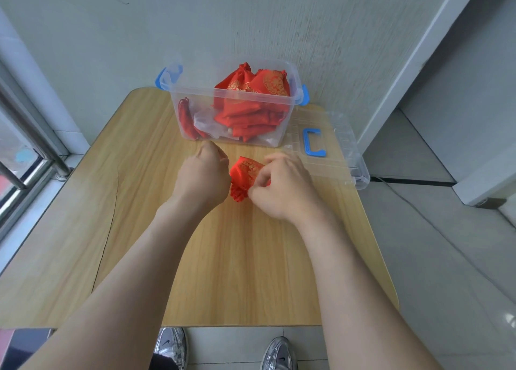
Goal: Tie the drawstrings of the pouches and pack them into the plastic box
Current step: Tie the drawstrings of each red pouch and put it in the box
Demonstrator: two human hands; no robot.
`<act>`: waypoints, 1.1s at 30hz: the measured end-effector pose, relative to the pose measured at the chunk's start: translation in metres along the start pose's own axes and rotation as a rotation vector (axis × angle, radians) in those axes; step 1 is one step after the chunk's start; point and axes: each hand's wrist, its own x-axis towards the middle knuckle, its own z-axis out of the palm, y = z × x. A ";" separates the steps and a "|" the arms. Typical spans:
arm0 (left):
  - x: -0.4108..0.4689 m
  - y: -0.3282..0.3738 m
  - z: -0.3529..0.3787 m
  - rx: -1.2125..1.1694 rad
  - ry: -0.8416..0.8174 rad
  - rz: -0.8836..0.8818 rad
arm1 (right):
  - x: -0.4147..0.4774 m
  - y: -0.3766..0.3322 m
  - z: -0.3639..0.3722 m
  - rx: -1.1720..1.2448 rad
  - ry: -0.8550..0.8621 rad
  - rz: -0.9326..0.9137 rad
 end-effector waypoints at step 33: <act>0.009 -0.024 0.009 -0.098 -0.023 0.036 | 0.069 -0.075 -0.007 0.567 0.755 -0.262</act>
